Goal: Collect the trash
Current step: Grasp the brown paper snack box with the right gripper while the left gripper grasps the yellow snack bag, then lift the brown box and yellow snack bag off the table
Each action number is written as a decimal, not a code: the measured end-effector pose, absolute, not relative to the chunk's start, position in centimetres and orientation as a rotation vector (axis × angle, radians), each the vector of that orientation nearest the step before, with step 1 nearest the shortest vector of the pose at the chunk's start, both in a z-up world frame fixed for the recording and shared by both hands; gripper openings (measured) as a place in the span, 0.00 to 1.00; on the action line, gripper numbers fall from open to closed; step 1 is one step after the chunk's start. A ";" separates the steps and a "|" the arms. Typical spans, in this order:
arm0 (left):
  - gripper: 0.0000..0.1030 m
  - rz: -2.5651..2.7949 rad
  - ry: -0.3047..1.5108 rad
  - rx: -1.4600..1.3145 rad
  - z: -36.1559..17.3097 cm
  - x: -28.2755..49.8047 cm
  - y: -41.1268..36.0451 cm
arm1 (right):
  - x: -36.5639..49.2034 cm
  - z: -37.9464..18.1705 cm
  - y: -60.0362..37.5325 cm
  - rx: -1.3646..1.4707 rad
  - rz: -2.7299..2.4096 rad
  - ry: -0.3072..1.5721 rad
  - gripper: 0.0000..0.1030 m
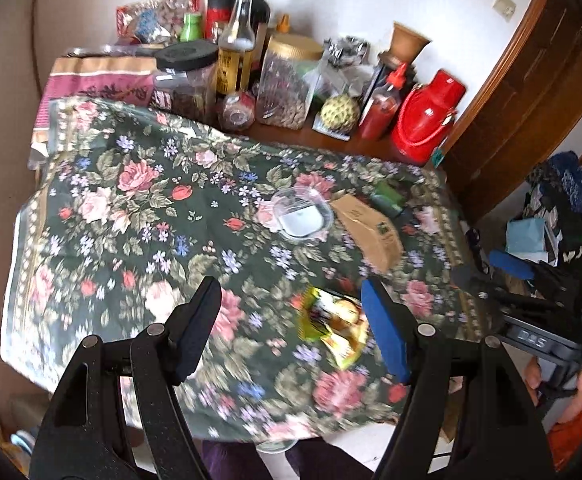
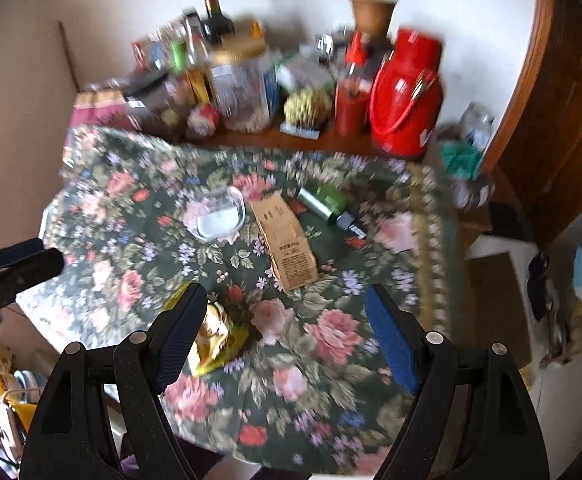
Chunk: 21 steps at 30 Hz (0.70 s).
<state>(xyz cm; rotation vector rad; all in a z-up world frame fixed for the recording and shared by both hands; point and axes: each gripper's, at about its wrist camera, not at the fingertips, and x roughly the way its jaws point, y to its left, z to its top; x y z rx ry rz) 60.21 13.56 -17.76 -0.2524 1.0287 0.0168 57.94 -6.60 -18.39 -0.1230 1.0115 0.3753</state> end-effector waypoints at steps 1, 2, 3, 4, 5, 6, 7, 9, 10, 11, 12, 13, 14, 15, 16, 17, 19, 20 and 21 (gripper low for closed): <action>0.69 0.010 1.045 -0.253 -18.4 60.9 13.9 | 59.0 -19.4 -6.1 -0.119 0.375 1.038 0.76; 0.69 -0.005 1.070 -0.254 -19.5 61.9 14.2 | 60.0 -20.4 -5.6 -0.117 0.368 1.061 0.76; 0.69 -0.016 1.087 -0.254 -20.1 62.4 14.2 | 60.6 -21.2 -5.3 -0.117 0.362 1.077 0.76; 0.69 -0.029 1.106 -0.254 -21.0 63.0 14.2 | 61.4 -22.0 -4.9 -0.121 0.352 1.092 0.76; 0.69 -0.037 1.119 -0.254 -21.6 63.4 14.2 | 62.2 -22.8 -4.5 -0.126 0.340 1.107 0.76; 0.69 -0.045 1.139 -0.258 -22.5 63.9 14.2 | 63.0 -23.7 -4.2 -0.132 0.332 1.123 0.76; 0.69 -0.054 1.158 -0.264 -23.4 64.2 14.1 | 63.7 -24.5 -4.0 -0.135 0.328 1.140 0.76; 0.69 -0.065 1.186 -0.274 -24.5 64.7 14.0 | 64.9 -25.8 -3.6 -0.147 0.316 1.164 0.76; 0.69 -0.070 1.201 -0.279 -25.2 64.7 13.9 | 65.2 -26.2 -3.6 -0.149 0.312 1.169 0.76; 0.69 -0.073 1.215 -0.283 -25.7 64.8 13.8 | 65.7 -26.7 -3.7 -0.146 0.309 1.179 0.76; 0.69 -0.075 1.229 -0.287 -26.3 64.7 13.8 | 66.0 -27.0 -3.8 -0.139 0.310 1.187 0.75; 0.69 -0.077 1.239 -0.293 -26.7 64.7 13.7 | 66.2 -27.2 -3.9 -0.128 0.315 1.194 0.71; 0.69 -0.081 1.253 -0.307 -27.2 64.6 13.7 | 66.3 -27.4 -4.0 -0.117 0.320 1.197 0.65; 0.68 -0.083 1.260 -0.319 -27.6 64.5 13.7 | 66.3 -27.6 -4.1 -0.105 0.330 1.204 0.62; 0.64 -0.083 1.267 -0.336 -27.9 64.3 13.7 | 66.3 -27.8 -4.2 -0.092 0.346 1.213 0.55; 0.63 -0.083 1.275 -0.351 -28.3 64.2 13.7 | 66.2 -27.9 -4.3 -0.077 0.358 1.218 0.43; 0.57 -0.086 1.289 -0.374 -28.8 64.1 13.7 | 65.7 -27.9 -4.5 -0.062 0.373 1.223 0.40; 0.56 -0.089 1.295 -0.385 -29.1 64.0 13.6 | 65.3 -27.7 -4.6 -0.058 0.375 1.212 0.39; 0.53 -0.091 1.302 -0.393 -29.3 63.9 13.4 | 65.0 -27.6 -4.7 -0.057 0.379 1.202 0.39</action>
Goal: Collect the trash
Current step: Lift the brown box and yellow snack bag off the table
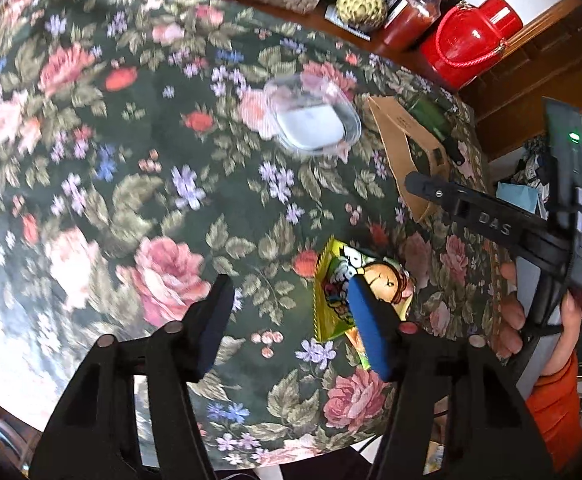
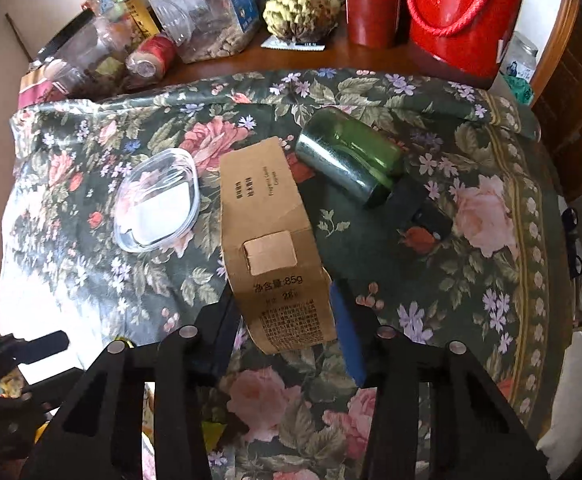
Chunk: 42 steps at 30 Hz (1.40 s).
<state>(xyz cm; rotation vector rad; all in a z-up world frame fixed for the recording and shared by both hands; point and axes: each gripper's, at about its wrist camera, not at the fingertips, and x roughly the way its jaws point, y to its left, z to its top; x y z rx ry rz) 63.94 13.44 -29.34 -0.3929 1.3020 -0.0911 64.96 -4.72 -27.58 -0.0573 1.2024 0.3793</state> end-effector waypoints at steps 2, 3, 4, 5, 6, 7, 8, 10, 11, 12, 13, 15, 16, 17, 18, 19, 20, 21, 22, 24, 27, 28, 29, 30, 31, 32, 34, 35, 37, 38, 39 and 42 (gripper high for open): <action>0.50 -0.097 1.317 -0.403 -29.8 63.9 13.0 | 63.9 -26.9 -5.1 -0.062 0.383 1.171 0.37; 0.48 -0.100 1.322 -0.406 -30.0 63.9 12.8 | 63.5 -26.6 -5.3 -0.064 0.380 1.158 0.37; 0.47 -0.104 1.327 -0.408 -30.1 63.9 12.6 | 62.9 -26.3 -5.6 -0.062 0.379 1.147 0.37; 0.46 -0.111 1.334 -0.408 -30.3 63.9 12.2 | 62.3 -25.9 -5.9 -0.058 0.378 1.138 0.37; 0.44 -0.114 1.338 -0.407 -30.5 63.9 12.0 | 61.6 -25.5 -6.3 -0.052 0.376 1.128 0.37; 0.44 -0.115 1.341 -0.406 -30.6 63.9 11.8 | 61.0 -25.1 -6.8 -0.050 0.370 1.119 0.36; 0.44 -0.116 1.345 -0.409 -30.8 64.0 11.5 | 60.4 -24.7 -7.2 -0.047 0.363 1.109 0.36; 0.42 -0.111 1.336 -0.411 -30.9 64.1 11.2 | 59.7 -24.1 -8.1 -0.041 0.351 1.099 0.36; 0.41 -0.112 1.334 -0.411 -30.9 64.3 11.1 | 59.3 -23.8 -8.6 -0.038 0.344 1.095 0.36; 0.37 -0.118 1.340 -0.417 -31.1 64.5 11.0 | 59.2 -23.9 -8.5 -0.036 0.338 1.093 0.36; 0.36 -0.116 1.332 -0.420 -31.1 64.6 10.9 | 58.8 -23.7 -9.0 -0.032 0.330 1.091 0.36; 0.30 -0.117 1.323 -0.419 -31.1 64.8 10.6 | 58.3 -23.5 -9.4 -0.022 0.319 1.087 0.36; 0.19 -0.117 1.328 -0.413 -31.3 64.9 10.3 | 57.9 -23.3 -9.9 -0.016 0.313 1.086 0.36; 0.14 -0.107 1.328 -0.398 -31.3 65.0 10.2 | 57.6 -23.0 -10.3 -0.010 0.305 1.084 0.36; 0.03 -0.100 1.338 -0.389 -31.4 65.0 10.2 | 57.5 -23.1 -10.1 -0.005 0.299 1.083 0.36; 0.02 -0.098 1.342 -0.391 -31.4 65.1 10.2 | 57.4 -23.0 -10.3 0.002 0.295 1.081 0.36; 0.01 -0.100 1.346 -0.396 -31.4 65.2 10.1 | 57.1 -22.7 -10.7 0.012 0.290 1.077 0.36; 0.00 -0.100 1.346 -0.393 -31.4 65.2 10.1 | 56.8 -22.4 -11.1 0.020 0.285 1.072 0.36; 0.00 -0.096 1.341 -0.379 -31.1 65.1 9.9 | 56.5 -22.1 -11.3 0.025 0.280 1.066 0.36; 0.00 -0.091 1.319 -0.349 -30.2 64.9 9.4 | 56.1 -21.4 -11.9 0.037 0.273 1.050 0.36; 0.00 -0.086 1.265 -0.306 -27.9 64.4 8.4 | 55.4 -20.1 -12.6 0.051 0.273 1.016 0.36; 0.00 -0.083 1.240 -0.292 -26.9 64.1 8.1 | 55.2 -19.6 -12.9 0.054 0.274 1.003 0.36; 0.00 -0.080 1.221 -0.282 -26.1 63.9 7.8 | 54.9 -18.9 -13.2 0.055 0.277 0.985 0.36; 0.00 -0.076 1.195 -0.273 -25.0 63.6 7.5 | 54.6 -18.5 -13.4 0.055 0.279 0.973 0.36; 0.00 -0.071 1.172 -0.268 -24.1 63.3 7.3 | 54.4 -17.9 -13.7 0.054 0.283 0.959 0.36; 0.00 -0.064 1.144 -0.261 -23.0 62.9 7.1 | 54.0 -17.4 -13.9 0.053 0.287 0.944 0.36; 0.00 -0.045 1.079 -0.242 -20.7 62.0 6.6 | 53.4 -16.2 -14.5 0.045 0.300 0.910 0.36; 0.00 -0.028 1.034 -0.227 -19.2 61.3 6.2 | 53.0 -15.6 -14.7 0.043 0.310 0.895 0.36; 0.00 -0.007 0.976 -0.210 -17.3 59.8 5.8 | 52.2 -14.4 -15.3 0.042 0.343 0.857 0.36; 0.00 0.005 0.946 -0.204 -16.2 59.2 5.4 | 51.8 -13.7 -15.5 0.038 0.358 0.838 0.36; 0.00 0.019 0.915 -0.201 -15.1 58.4 5.1 | 51.5 -13.3 -15.6 0.034 0.371 0.825 0.36; 0.00 0.051 0.841 -0.211 -12.4 56.0 4.7 | 50.4 -11.5 -16.1 0.028 0.418 0.774 0.36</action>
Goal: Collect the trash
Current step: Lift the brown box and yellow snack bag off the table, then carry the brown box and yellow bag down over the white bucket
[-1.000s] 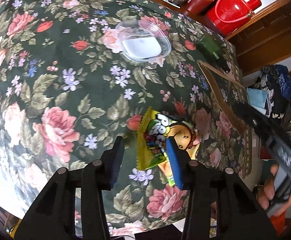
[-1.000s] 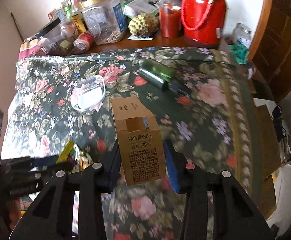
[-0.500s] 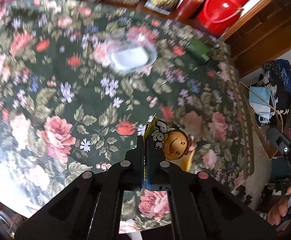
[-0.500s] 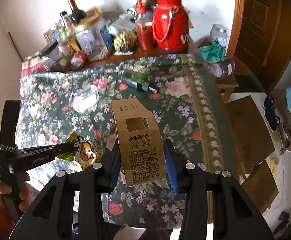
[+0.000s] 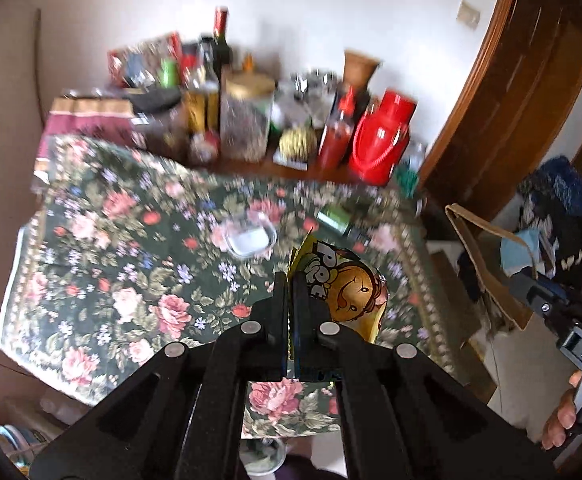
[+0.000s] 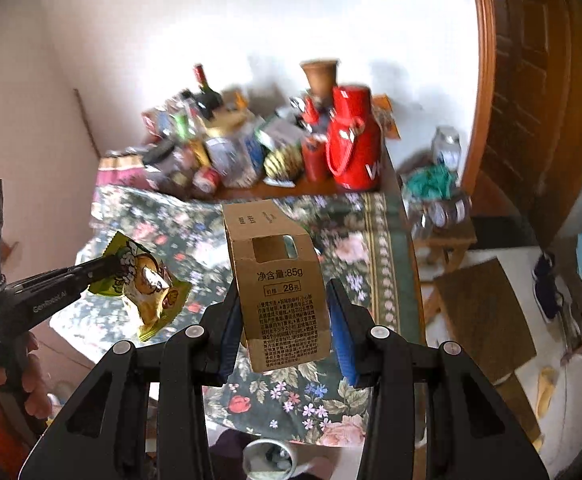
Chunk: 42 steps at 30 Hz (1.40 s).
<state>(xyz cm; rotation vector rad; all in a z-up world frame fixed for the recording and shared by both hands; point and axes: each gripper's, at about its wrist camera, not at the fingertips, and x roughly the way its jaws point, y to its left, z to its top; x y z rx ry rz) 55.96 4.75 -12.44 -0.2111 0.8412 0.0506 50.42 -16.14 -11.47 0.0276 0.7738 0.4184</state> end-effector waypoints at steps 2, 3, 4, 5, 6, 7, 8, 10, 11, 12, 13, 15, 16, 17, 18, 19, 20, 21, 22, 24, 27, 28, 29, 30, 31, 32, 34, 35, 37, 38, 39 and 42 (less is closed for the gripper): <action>0.00 0.069 0.794 -0.215 -10.9 54.2 4.5 | 49.6 -10.5 -16.3 0.022 0.442 0.742 0.36; 0.00 0.074 0.779 -0.216 -10.3 53.4 4.4 | 49.1 -10.0 -16.3 0.019 0.453 0.726 0.36; 0.00 0.080 0.760 -0.214 -9.6 52.6 4.3 | 48.8 -9.6 -16.2 0.017 0.459 0.716 0.36; 0.00 0.086 0.744 -0.210 -9.0 51.8 4.2 | 48.2 -9.1 -16.1 0.014 0.467 0.699 0.36; 0.00 0.089 0.731 -0.207 -8.4 51.0 4.1 | 47.7 -8.8 -16.1 0.013 0.471 0.686 0.35; 0.00 0.091 0.717 -0.205 -7.8 50.2 4.1 | 47.1 -8.5 -16.0 0.012 0.475 0.673 0.35; 0.00 0.090 0.702 -0.203 -7.3 49.5 4.2 | 46.4 -8.0 -15.7 0.011 0.481 0.659 0.35; 0.00 0.086 0.676 -0.202 -6.4 48.0 4.2 | 45.4 -7.5 -15.6 0.011 0.491 0.643 0.35; 0.00 0.082 0.662 -0.200 -6.0 47.3 4.3 | 44.7 -7.2 -15.2 0.009 0.491 0.633 0.35; 0.00 0.077 0.652 -0.199 -5.6 46.7 4.4 | 44.1 -7.0 -15.1 0.009 0.492 0.626 0.35; 0.00 0.071 0.642 -0.197 -5.3 45.9 4.4 | 43.5 -6.8 -14.9 0.009 0.492 0.620 0.35; 0.00 0.052 0.622 -0.192 -4.7 44.4 4.8 | 41.9 -6.4 -14.4 0.013 0.487 0.606 0.35; 0.00 0.042 0.614 -0.189 -4.4 43.7 4.9 | 41.3 -6.3 -14.1 0.013 0.481 0.601 0.35; 0.00 0.031 0.606 -0.182 -4.2 42.9 5.2 | 40.2 -6.2 -13.6 0.013 0.470 0.594 0.35; 0.00 0.019 0.596 -0.172 -3.9 41.7 5.4 | 39.4 -6.0 -13.5 0.014 0.463 0.590 0.35; 0.00 0.010 0.588 -0.164 -3.7 40.8 5.6 | 38.6 -6.0 -13.2 0.016 0.455 0.585 0.35; 0.00 -0.001 0.582 -0.157 -3.5 39.8 5.9 | 37.6 -5.9 -12.9 0.020 0.444 0.581 0.35; 0.00 -0.015 0.580 -0.151 -3.5 38.7 6.3 | 36.6 -6.0 -12.4 0.027 0.435 0.580 0.35; 0.00 -0.024 0.581 -0.146 -3.5 37.7 6.5 | 35.7 -6.0 -12.1 0.033 0.427 0.580 0.35; 0.00 -0.034 0.586 -0.128 -3.6 35.5 7.2 | 33.6 -6.2 -11.3 0.048 0.414 0.583 0.35; 0.00 -0.052 0.598 -0.124 -4.0 32.1 8.5 | 30.3 -6.8 -10.0 0.053 0.402 0.589 0.35; 0.00 -0.058 0.599 -0.125 -4.1 31.1 8.9 | 29.2 -7.0 -9.5 0.051 0.398 0.592 0.35; 0.00 -0.064 0.600 -0.123 -4.3 30.1 9.2 | 28.2 -7.1 -9.2 0.051 0.394 0.594 0.35; 0.00 -0.070 0.603 -0.121 -4.5 29.0 9.6 | 27.1 -7.4 -8.8 0.052 0.390 0.596 0.35; 0.00 -0.076 0.606 -0.120 -4.7 28.0 9.9 | 26.3 -7.6 -8.5 0.053 0.386 0.600 0.35; 0.00 -0.081 0.612 -0.119 -5.0 27.0 10.2 | 25.3 -8.0 -8.2 0.056 0.383 0.608 0.35; 0.00 -0.090 0.623 -0.123 -5.4 25.5 10.7 | 23.8 -8.7 -7.7 0.061 0.376 0.625 0.35; 0.00 -0.096 0.636 -0.128 -5.8 24.6 11.0 | 23.3 -9.0 -7.5 0.061 0.373 0.634 0.35; 0.00 -0.105 0.660 -0.133 -6.4 23.7 11.3 | 22.1 -9.8 -7.1 0.060 0.362 0.663 0.35; 0.00 -0.110 0.680 -0.134 -6.9 23.2 11.4 | 21.6 -10.0 -7.0 0.061 0.359 0.675 0.35; 0.00 -0.113 0.692 -0.135 -7.2 22.8 11.6 | 21.2 -10.4 -6.9 0.063 0.354 0.692 0.35; 0.00 -0.116 0.737 -0.137 -8.5 22.0 11.7 | 20.3 -11.4 -6.8 0.061 0.341 0.735 0.35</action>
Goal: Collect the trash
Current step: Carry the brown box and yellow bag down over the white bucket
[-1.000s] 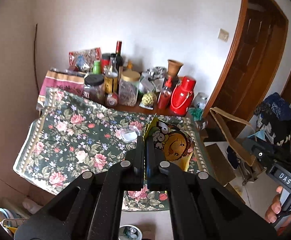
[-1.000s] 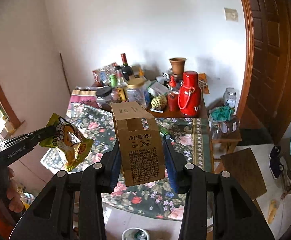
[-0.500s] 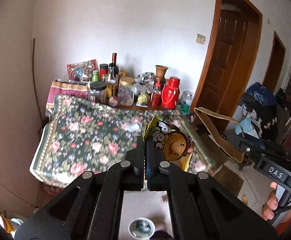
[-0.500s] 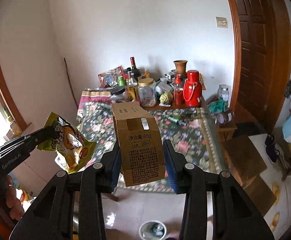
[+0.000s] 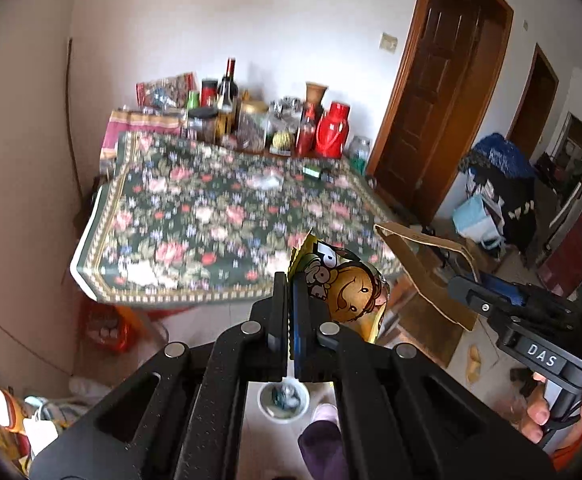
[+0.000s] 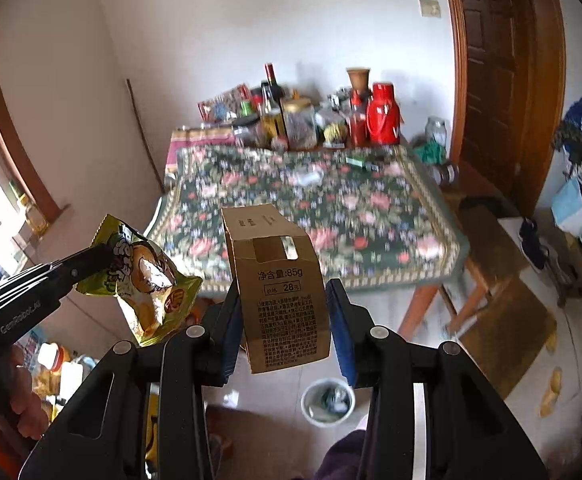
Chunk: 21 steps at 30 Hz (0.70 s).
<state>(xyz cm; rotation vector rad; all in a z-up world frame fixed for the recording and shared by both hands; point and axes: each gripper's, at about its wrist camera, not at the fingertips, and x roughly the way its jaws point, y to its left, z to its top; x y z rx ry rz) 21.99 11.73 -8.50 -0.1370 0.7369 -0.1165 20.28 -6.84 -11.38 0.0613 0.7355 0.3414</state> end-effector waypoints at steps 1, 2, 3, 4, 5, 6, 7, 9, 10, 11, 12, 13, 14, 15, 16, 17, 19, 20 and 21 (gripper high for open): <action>0.00 -0.116 0.754 -0.140 -9.0 21.9 11.7 | 20.2 -11.7 -6.9 0.060 0.339 0.750 0.35; 0.00 -0.116 0.770 -0.145 -9.5 21.8 11.7 | 19.9 -12.1 -6.9 0.058 0.338 0.761 0.35; 0.00 -0.115 0.785 -0.149 -10.0 21.7 11.6 | 19.9 -12.5 -7.1 0.056 0.336 0.775 0.35; 0.00 -0.113 0.799 -0.151 -10.5 21.6 11.4 | 20.0 -13.1 -7.2 0.056 0.334 0.792 0.35; 0.00 -0.110 0.808 -0.153 -11.0 21.6 11.4 | 20.1 -13.7 -7.4 0.059 0.334 0.810 0.35; 0.00 -0.106 0.822 -0.154 -11.6 21.6 11.2 | 20.2 -14.3 -7.4 0.060 0.336 0.825 0.35; 0.00 -0.100 0.836 -0.154 -12.2 21.8 11.1 | 20.6 -15.0 -7.6 0.061 0.337 0.843 0.35; 0.00 -0.084 0.872 -0.155 -13.8 22.2 10.7 | 21.1 -16.5 -7.8 0.056 0.343 0.877 0.35; 0.00 -0.076 0.892 -0.157 -14.7 22.5 10.5 | 21.5 -17.4 -8.1 0.053 0.348 0.896 0.35; 0.00 -0.065 0.918 -0.161 -15.9 22.9 10.3 | 21.8 -18.2 -8.2 0.051 0.352 0.912 0.35; 0.00 -0.056 0.935 -0.165 -16.8 23.2 10.1 | 22.2 -19.3 -8.5 0.050 0.358 0.933 0.35; 0.00 -0.046 0.953 -0.171 -17.8 23.5 10.0 | 22.8 -20.5 -8.7 0.047 0.363 0.959 0.35; 0.00 -0.038 0.971 -0.176 -18.9 23.9 9.8 | 23.2 -21.3 -8.9 0.046 0.367 0.974 0.35; 0.00 -0.027 0.988 -0.182 -20.1 24.2 9.6 | 23.7 -22.4 -9.1 0.041 0.372 0.993 0.35; 0.00 -0.017 1.002 -0.187 -21.3 24.6 9.4 | 24.3 -23.6 -9.3 0.031 0.373 1.009 0.35; 0.00 -0.007 1.011 -0.190 -22.3 24.8 9.3 | 24.6 -24.4 -9.4 0.025 0.376 1.023 0.35; 0.00 0.014 1.039 -0.201 -24.9 25.4 9.0 | 25.7 -27.1 -9.7 0.015 0.381 1.064 0.35; 0.00 0.022 1.052 -0.209 -26.2 25.7 8.9 | 26.0 -28.0 -9.8 0.011 0.382 1.078 0.35; 0.00 0.029 1.068 -0.217 -27.8 26.1 8.9 | 26.4 -29.3 -9.9 0.005 0.386 1.096 0.35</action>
